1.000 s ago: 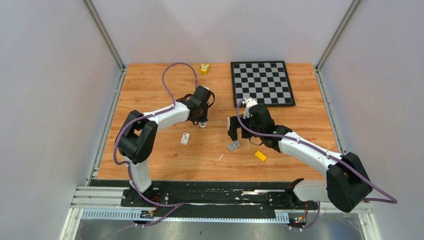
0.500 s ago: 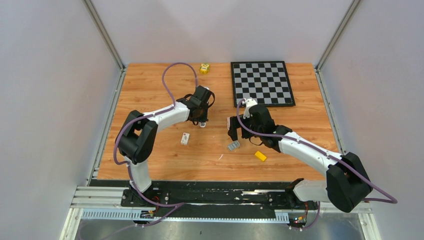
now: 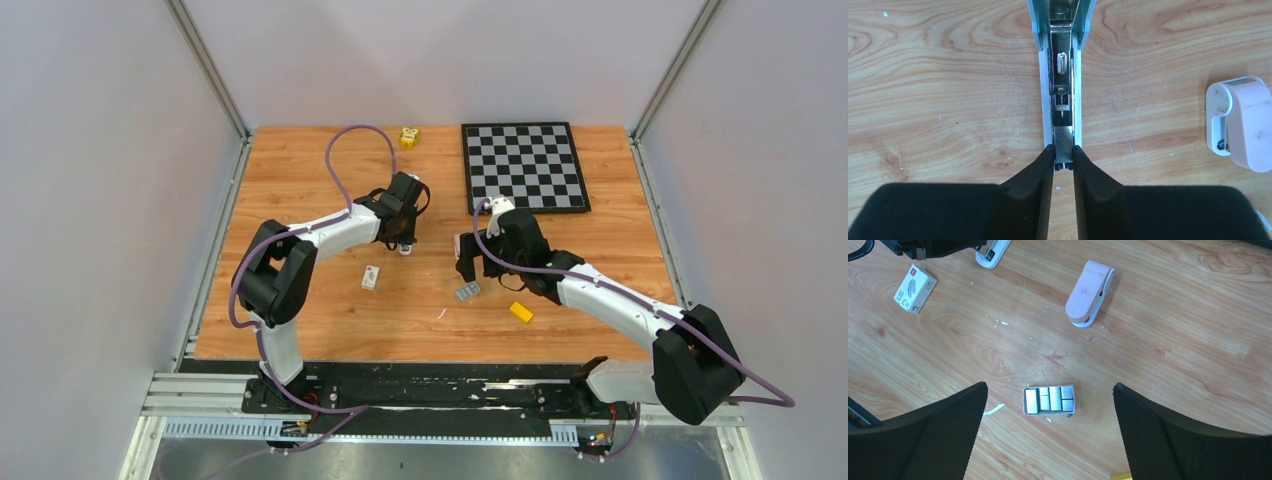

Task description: Load the staples into the stapler

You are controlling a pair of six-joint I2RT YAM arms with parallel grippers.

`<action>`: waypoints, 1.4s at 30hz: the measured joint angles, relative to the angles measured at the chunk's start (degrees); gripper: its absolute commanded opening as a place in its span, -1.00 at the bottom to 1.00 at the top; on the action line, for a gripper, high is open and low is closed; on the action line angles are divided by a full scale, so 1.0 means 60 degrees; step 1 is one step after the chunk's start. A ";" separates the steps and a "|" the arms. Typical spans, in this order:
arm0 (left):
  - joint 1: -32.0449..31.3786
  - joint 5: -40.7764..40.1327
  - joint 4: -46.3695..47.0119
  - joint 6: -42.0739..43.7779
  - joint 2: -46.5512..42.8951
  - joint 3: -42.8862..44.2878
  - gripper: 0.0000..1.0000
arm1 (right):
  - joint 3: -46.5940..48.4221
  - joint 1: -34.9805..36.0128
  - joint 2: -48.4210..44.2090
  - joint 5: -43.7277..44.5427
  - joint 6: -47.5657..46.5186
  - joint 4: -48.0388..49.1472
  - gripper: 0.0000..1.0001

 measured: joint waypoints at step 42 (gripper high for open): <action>-0.0004 -0.0109 0.0095 0.0306 0.0025 0.0004 -0.38 | 0.0000 0.0000 -0.0153 0.0000 0.0007 -0.0178 0.99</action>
